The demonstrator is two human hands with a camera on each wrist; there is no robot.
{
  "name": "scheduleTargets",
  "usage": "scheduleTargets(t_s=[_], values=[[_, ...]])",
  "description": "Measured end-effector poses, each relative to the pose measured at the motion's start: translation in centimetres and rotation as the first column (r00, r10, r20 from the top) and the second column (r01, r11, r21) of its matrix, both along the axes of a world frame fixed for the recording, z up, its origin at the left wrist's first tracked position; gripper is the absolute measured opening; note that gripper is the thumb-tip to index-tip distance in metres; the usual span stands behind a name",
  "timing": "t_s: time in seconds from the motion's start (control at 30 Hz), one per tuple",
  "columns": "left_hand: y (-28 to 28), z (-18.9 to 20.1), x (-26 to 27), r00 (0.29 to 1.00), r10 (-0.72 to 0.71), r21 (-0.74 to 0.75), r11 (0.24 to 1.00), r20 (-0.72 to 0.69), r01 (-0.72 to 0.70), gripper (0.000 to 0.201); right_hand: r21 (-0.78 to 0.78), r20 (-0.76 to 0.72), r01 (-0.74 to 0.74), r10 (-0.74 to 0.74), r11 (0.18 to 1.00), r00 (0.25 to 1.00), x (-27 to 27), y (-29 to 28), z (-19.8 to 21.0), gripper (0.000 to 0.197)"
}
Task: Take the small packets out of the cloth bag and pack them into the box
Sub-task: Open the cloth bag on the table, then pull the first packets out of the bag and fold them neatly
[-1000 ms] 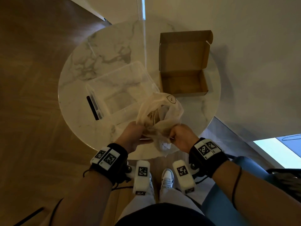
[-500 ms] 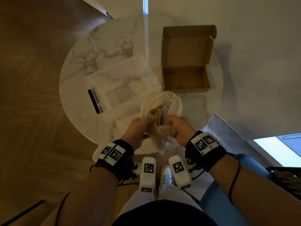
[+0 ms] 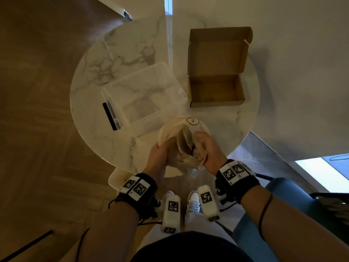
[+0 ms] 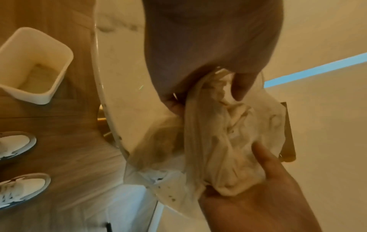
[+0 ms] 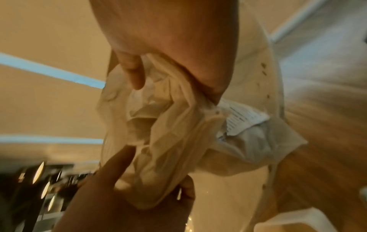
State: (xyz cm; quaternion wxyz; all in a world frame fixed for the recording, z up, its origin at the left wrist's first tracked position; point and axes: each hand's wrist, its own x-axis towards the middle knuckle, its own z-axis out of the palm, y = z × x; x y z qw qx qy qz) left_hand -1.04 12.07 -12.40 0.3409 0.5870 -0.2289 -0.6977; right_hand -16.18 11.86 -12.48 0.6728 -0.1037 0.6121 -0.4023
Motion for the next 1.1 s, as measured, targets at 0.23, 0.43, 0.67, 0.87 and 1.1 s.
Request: scheduleTargets(t_s=[0.23, 0.43, 0.67, 0.87, 1.1], values=[[-0.6, 0.0, -0.2, 0.981, 0.189, -0.012, 0.982, -0.052, -0.190, 0.035, -0.019, -0.267, 0.160, -0.160, 0.987, 0.951, -1.1, -0.1, -1.0, 0.022], [-0.7, -0.3, -0.7, 0.953, 0.288, 0.122, 0.953, -0.091, -0.277, 0.021, 0.114, -0.018, 0.203, -0.203, 0.972, 0.979, -0.4, 0.2, -3.1, 0.036], [-0.1, -1.7, 0.0, 0.985, 0.060, -0.095, 0.994, 0.160, -0.045, 0.050, -0.066, -0.315, 0.167, -0.180, 0.984, 0.932, -0.3, 0.9, -2.4, 0.017], [-2.8, 0.1, -0.2, 0.925, -0.092, -0.297, 0.931, 0.370, 0.211, 0.026, -0.231, -0.780, -0.415, 0.088, 0.880, 0.620, -1.6, -1.4, 0.1, 0.028], [-4.6, 0.2, -0.3, 0.978, -0.167, -0.169, 0.968, 0.127, 0.187, 0.019, -0.120, -0.485, -0.191, 0.111, 0.974, 0.867, -1.9, -5.5, 0.5, 0.027]])
